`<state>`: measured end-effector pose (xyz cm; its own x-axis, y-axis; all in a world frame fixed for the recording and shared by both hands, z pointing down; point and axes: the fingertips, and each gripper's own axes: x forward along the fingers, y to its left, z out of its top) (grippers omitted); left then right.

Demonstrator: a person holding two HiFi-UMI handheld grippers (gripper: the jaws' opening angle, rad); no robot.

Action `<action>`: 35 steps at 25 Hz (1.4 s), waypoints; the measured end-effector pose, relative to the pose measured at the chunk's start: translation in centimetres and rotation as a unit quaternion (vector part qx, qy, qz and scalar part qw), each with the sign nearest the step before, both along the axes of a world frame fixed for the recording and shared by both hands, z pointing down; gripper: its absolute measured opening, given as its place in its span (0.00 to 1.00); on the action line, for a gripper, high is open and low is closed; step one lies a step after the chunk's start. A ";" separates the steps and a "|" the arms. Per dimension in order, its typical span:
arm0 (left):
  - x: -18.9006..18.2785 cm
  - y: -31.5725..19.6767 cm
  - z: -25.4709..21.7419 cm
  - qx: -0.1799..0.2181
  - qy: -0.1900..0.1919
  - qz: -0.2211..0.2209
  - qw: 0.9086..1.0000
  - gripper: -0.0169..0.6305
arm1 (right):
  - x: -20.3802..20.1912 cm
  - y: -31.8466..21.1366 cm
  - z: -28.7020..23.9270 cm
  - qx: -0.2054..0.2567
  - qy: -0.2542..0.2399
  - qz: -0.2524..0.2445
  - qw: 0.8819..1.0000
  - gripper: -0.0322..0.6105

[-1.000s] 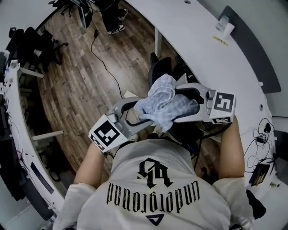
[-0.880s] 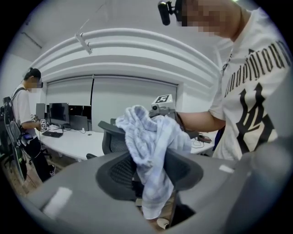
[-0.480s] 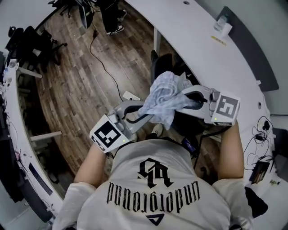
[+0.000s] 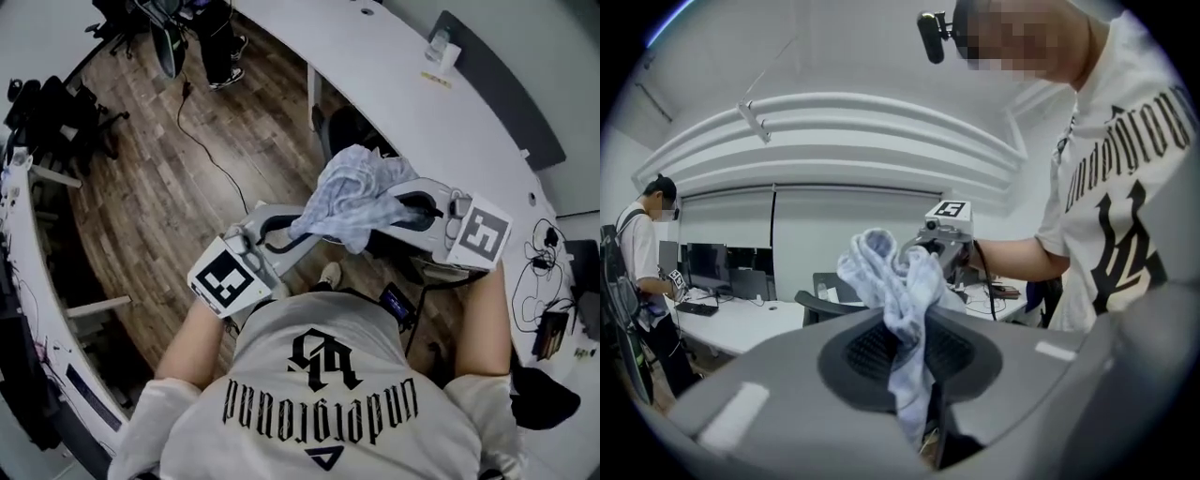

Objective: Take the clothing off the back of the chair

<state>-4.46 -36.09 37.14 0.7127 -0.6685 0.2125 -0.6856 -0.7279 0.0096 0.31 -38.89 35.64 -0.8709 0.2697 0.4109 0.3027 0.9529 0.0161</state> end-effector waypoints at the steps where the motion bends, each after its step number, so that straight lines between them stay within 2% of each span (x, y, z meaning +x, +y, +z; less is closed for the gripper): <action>1: -0.1 0.5 -0.4 0.005 0.000 0.005 1.000 0.18 | -0.1 0.6 -0.4 0.006 0.000 0.008 1.000 0.21; 8: -1.6 5.0 -3.0 0.038 0.008 0.048 0.998 0.17 | -1.1 5.9 -3.3 0.050 -0.007 0.058 0.997 0.21; 17: -2.1 10.4 -4.5 0.056 0.015 0.105 0.993 0.17 | -1.5 12.6 -5.1 0.083 -0.015 0.117 0.990 0.20; 28: -0.4 16.0 -4.5 0.056 0.010 0.157 0.986 0.17 | 0.4 19.5 -4.5 0.065 -0.019 0.176 0.982 0.20; 35: 3.7 19.1 -5.0 0.064 -0.006 0.157 0.986 0.17 | 4.4 23.1 -4.2 0.059 -0.035 0.190 0.979 0.20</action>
